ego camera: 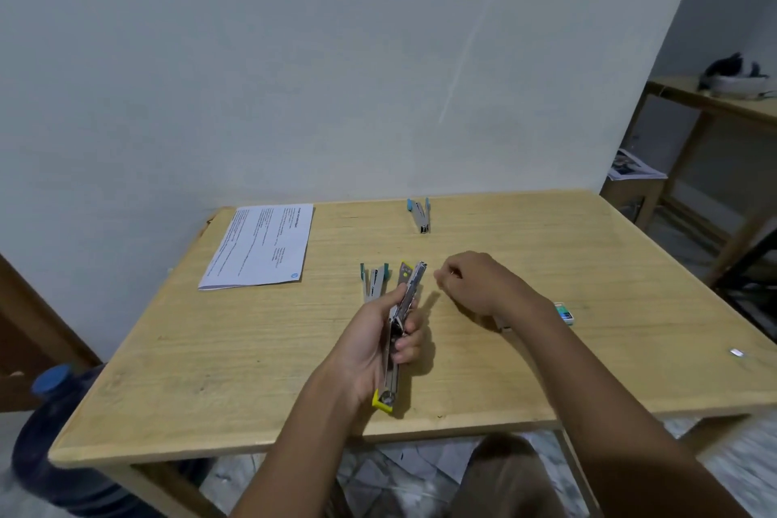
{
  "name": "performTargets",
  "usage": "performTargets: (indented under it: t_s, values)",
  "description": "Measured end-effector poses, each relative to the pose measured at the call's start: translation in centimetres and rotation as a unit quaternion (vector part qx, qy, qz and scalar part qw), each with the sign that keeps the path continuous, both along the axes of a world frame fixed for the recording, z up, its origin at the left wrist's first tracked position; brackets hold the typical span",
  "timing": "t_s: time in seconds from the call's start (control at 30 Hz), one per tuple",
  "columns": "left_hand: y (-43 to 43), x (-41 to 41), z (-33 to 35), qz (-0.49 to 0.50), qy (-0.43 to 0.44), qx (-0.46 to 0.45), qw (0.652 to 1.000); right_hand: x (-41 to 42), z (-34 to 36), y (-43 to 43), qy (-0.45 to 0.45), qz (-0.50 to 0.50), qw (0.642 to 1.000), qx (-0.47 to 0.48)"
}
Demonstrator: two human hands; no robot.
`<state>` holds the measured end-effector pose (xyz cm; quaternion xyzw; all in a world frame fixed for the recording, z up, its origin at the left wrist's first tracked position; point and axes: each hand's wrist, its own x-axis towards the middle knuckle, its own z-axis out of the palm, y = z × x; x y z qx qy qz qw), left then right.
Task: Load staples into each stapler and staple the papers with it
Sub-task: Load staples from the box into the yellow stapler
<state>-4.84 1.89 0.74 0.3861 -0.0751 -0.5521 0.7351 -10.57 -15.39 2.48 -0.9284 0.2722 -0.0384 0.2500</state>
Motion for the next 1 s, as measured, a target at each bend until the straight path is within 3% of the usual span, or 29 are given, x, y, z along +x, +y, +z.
performTargets:
  t_s: [0.1, 0.27, 0.47, 0.63, 0.83, 1.0]
  values:
    - [-0.6, -0.3, -0.6, -0.005, 0.044, -0.030, 0.999, -0.6, 0.2, 0.1, 0.028, 0.035, 0.998, -0.036]
    - [-1.1, -0.4, -1.3, -0.035, 0.081, -0.042, 0.995, -1.8, 0.7, 0.2, -0.013, 0.065, 0.991, -0.120]
    - [-1.4, -0.2, -1.1, -0.023, 0.088, -0.039, 0.995, -2.7, 0.9, -1.0, -0.060, 0.050, 0.992, -0.101]
    - [-1.1, -0.1, -1.3, -0.038, 0.062, -0.026, 0.997, -5.6, 2.1, -3.4, -0.105, -0.033, 0.992, -0.062]
    - [-1.5, 0.3, -1.9, -0.044, 0.058, -0.019, 0.997, -8.9, 1.8, -3.4, 0.073, 0.014, 0.996, -0.050]
    - [-1.4, -0.2, -1.8, -0.014, 0.059, -0.021, 0.998, -8.7, 0.2, -3.5, 0.116, 0.053, 0.984, -0.122]
